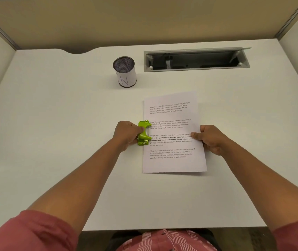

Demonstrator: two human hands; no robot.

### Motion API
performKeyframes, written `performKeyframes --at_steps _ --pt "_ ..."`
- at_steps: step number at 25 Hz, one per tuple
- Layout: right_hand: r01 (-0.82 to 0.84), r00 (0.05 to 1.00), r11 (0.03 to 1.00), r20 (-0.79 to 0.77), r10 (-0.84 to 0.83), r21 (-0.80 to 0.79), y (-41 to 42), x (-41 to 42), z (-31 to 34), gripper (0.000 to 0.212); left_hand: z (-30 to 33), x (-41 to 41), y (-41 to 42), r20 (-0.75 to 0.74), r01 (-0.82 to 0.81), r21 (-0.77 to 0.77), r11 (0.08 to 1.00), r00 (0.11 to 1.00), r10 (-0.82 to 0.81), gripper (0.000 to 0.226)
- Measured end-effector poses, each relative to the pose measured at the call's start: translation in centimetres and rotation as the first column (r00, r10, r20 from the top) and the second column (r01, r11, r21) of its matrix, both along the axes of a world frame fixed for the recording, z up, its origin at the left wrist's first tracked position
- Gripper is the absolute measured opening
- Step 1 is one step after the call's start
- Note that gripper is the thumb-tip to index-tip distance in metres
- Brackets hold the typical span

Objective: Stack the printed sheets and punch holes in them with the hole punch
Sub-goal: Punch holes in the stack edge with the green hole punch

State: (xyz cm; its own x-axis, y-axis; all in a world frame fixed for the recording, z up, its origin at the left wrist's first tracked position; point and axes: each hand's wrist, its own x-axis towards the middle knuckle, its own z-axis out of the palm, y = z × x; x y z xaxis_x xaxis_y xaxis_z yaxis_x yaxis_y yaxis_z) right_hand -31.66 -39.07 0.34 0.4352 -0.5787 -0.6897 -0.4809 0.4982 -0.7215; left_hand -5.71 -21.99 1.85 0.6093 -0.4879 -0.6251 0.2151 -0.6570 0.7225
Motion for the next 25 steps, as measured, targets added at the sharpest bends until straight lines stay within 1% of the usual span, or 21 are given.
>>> performKeyframes --at_steps 3,8,13,18,25 --pt "0.004 1.0 1.0 0.001 -0.004 0.008 0.1 0.0 -0.2 0.011 1.1 0.6 -1.2 0.022 0.127 0.077 0.989 0.991 -0.129 0.029" --pt "-0.004 1.0 1.0 -0.012 0.004 0.011 0.0 0.1 -0.3 0.013 2.1 1.3 -3.1 0.02 0.286 0.22 0.933 0.954 -0.298 0.039" --pt "-0.026 0.999 1.0 -0.023 0.026 0.008 -0.2 0.2 -0.3 0.013 1.8 1.7 -4.4 -0.015 0.367 0.345 0.864 0.922 -0.386 0.034" --pt "-0.024 0.999 0.999 -0.032 0.025 0.028 -0.4 0.1 -0.6 0.013 0.9 1.9 -5.2 0.016 0.411 0.46 0.787 0.882 -0.47 0.035" --pt "-0.04 0.999 0.999 -0.033 0.041 0.023 -0.5 0.3 -0.6 0.01 0.4 2.4 -4.7 0.066 0.376 0.449 0.811 0.891 -0.449 0.045"
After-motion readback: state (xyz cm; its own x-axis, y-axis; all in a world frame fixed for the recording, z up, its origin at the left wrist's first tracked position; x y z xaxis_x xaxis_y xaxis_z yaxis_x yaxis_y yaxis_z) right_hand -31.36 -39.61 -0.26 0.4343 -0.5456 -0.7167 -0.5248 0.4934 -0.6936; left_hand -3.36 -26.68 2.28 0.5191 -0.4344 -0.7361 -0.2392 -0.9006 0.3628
